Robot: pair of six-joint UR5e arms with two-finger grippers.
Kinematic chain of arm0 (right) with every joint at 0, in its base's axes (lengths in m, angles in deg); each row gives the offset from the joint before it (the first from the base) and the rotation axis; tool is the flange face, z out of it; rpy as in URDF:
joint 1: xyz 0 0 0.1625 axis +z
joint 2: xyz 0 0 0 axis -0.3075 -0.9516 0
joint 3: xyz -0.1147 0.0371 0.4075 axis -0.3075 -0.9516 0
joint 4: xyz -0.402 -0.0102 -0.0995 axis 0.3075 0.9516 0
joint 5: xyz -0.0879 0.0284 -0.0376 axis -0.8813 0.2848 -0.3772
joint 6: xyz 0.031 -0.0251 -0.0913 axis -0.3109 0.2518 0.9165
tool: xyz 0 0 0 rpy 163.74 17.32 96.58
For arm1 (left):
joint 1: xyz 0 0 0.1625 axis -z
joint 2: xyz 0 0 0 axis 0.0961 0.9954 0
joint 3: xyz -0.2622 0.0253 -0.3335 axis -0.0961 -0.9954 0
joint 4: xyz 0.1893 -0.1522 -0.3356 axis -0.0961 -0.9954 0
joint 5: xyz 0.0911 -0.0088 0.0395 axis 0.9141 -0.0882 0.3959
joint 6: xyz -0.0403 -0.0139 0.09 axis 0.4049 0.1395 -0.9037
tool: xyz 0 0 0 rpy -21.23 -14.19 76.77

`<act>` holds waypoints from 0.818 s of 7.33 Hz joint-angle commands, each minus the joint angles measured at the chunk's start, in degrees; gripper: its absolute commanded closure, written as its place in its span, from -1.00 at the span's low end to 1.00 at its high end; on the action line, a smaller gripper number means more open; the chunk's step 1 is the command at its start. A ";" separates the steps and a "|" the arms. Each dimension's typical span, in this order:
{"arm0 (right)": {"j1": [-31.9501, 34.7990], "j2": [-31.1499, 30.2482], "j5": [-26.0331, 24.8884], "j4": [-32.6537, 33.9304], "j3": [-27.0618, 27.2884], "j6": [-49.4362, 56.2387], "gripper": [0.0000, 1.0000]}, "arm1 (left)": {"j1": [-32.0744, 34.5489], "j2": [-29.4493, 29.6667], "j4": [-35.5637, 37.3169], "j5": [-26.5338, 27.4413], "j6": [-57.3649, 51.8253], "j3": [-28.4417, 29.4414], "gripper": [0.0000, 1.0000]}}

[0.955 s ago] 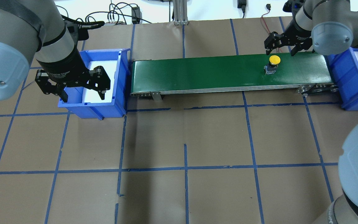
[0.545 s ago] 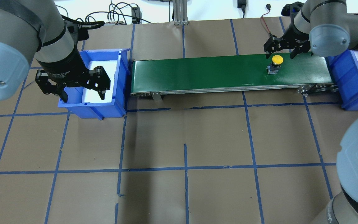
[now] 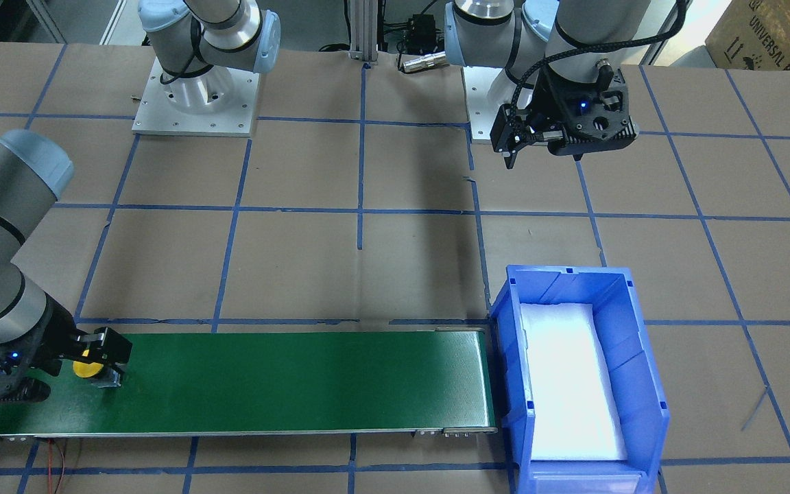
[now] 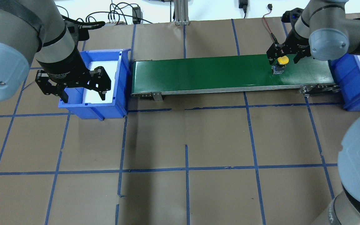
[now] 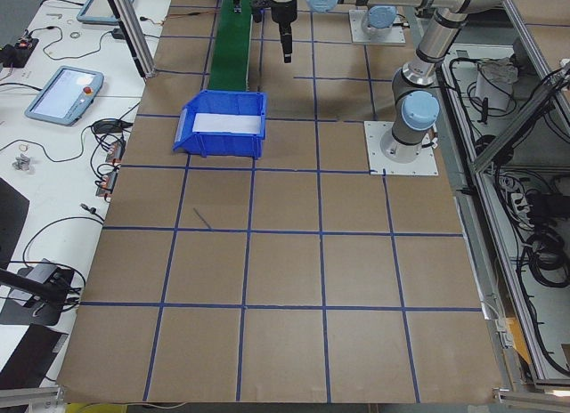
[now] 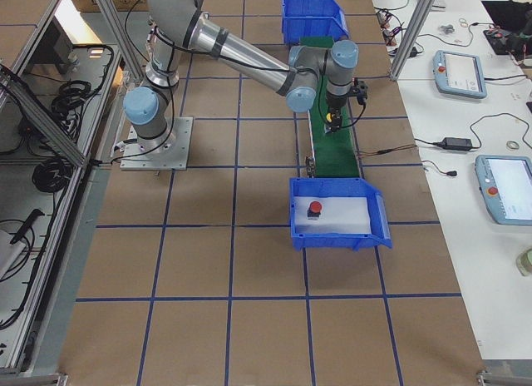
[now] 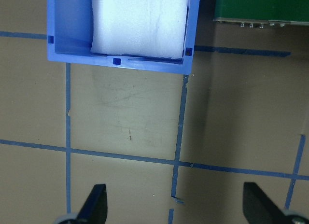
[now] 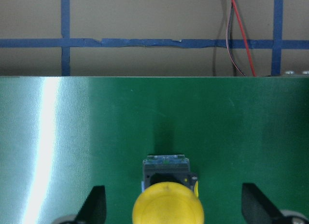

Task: Transport two buttons from left to right
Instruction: 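Close the right gripper on the yellow button and lift it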

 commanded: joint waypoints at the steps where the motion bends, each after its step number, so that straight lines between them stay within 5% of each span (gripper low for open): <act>1: 0.00 -0.07 -0.14 0.26 -0.06 0.17 -0.61 | 0.00 0.00 0.00 0.00 0.00 0.03 -1.00; 2: 0.00 -0.24 -0.14 0.26 -0.06 0.26 -0.09 | 0.00 0.00 0.00 0.00 0.00 -0.06 -1.00; 3: 0.00 -0.24 -0.14 0.26 -0.06 0.52 0.18 | 0.00 0.00 0.00 0.00 0.00 0.03 -1.00; 6: 0.00 -0.42 -0.14 0.35 -0.50 0.52 0.23 | 0.00 0.00 0.00 0.00 0.00 0.03 -1.00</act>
